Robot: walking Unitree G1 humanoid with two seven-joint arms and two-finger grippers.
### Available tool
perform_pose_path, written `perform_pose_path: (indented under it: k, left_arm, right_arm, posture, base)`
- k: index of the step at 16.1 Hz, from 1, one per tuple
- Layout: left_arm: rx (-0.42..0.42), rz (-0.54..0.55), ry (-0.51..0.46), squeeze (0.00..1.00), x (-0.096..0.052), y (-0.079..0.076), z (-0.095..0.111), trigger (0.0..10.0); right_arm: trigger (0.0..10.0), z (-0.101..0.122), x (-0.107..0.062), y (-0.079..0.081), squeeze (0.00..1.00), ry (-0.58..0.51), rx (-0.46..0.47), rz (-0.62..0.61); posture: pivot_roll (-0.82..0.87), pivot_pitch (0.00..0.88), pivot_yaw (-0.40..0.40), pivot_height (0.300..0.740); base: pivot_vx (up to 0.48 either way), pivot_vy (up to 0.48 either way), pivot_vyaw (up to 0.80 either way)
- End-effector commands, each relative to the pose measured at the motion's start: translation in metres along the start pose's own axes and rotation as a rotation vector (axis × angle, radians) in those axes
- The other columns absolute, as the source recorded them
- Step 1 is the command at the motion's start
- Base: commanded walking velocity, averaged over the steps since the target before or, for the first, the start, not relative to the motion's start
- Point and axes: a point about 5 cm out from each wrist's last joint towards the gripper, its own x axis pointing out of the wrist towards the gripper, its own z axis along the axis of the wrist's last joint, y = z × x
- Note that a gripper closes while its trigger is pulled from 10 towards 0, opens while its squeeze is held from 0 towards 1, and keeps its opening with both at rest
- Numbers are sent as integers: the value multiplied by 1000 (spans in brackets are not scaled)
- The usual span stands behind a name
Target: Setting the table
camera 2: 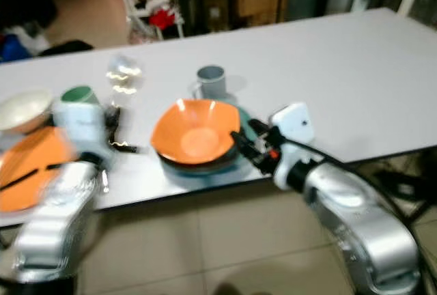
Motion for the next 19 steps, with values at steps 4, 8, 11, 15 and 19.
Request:
perform_pose_path:
  k: [4,8,11,15,19]
  left_arm:
    - [121,102,162,0,19,27,-18,10000]
    - [108,50,209,0,39,26,-21,10000]
    - [92,-5,287,0,47,15,-37,10000]
    - [101,67,349,0,56,17,-53,10000]
    - [86,88,363,0,63,16,-58,10000]
  right_arm:
    - [10000,5,-2,10,0,3,-14,81]
    - [10000,3,-6,13,0,38,-26,107]
    - [10000,0,-8,15,0,64,-33,116]
    - [10000,-1,-13,18,0,84,-30,114]
    - [10000,-3,-16,19,0,100,-28,112]
  posture:
    - [-147,0,121,740]
    - [-161,0,137,740]
    - [-167,0,144,740]
    - [-186,10,160,740]
    - [-192,20,164,740]
  base:
    - [0,0,0]
    - [0,0,0]
    - [0,0,0]
    - [0,0,0]
    - [0,0,0]
